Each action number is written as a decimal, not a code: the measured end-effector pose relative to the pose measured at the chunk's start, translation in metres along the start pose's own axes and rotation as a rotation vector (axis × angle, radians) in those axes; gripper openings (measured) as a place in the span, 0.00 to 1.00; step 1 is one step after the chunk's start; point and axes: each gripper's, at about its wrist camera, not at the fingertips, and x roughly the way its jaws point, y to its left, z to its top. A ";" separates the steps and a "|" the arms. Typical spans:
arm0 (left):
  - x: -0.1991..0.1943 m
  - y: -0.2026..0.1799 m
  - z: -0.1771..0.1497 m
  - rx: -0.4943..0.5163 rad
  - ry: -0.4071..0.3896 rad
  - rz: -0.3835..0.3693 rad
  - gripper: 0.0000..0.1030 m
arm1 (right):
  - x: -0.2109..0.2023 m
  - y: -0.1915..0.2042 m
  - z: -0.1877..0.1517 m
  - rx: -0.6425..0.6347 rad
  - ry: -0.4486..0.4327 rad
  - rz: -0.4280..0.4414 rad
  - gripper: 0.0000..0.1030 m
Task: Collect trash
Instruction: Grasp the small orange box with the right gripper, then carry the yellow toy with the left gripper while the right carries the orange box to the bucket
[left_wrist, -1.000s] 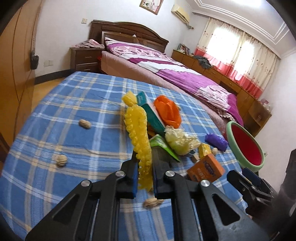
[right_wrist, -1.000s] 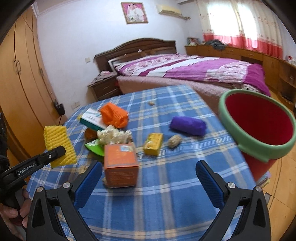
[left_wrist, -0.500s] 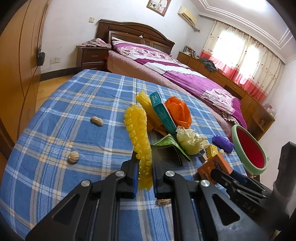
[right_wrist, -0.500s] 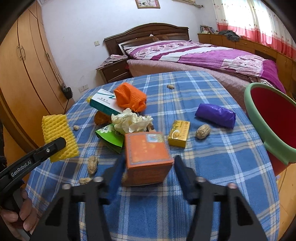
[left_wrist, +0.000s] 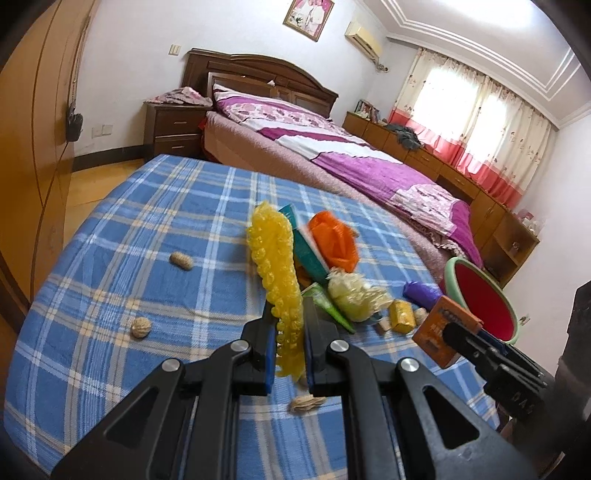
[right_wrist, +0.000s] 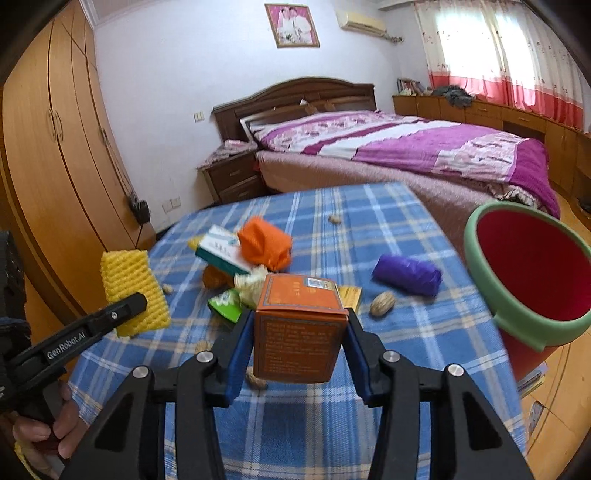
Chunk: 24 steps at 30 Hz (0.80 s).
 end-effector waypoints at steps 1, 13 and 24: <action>-0.002 -0.004 0.002 0.005 -0.003 -0.006 0.11 | -0.004 0.000 0.002 0.003 -0.010 -0.001 0.48; -0.001 -0.040 0.031 0.025 -0.002 -0.088 0.11 | -0.048 -0.023 0.035 0.029 -0.110 -0.024 0.48; 0.011 -0.085 0.049 0.074 0.017 -0.153 0.11 | -0.072 -0.059 0.053 0.071 -0.165 -0.055 0.48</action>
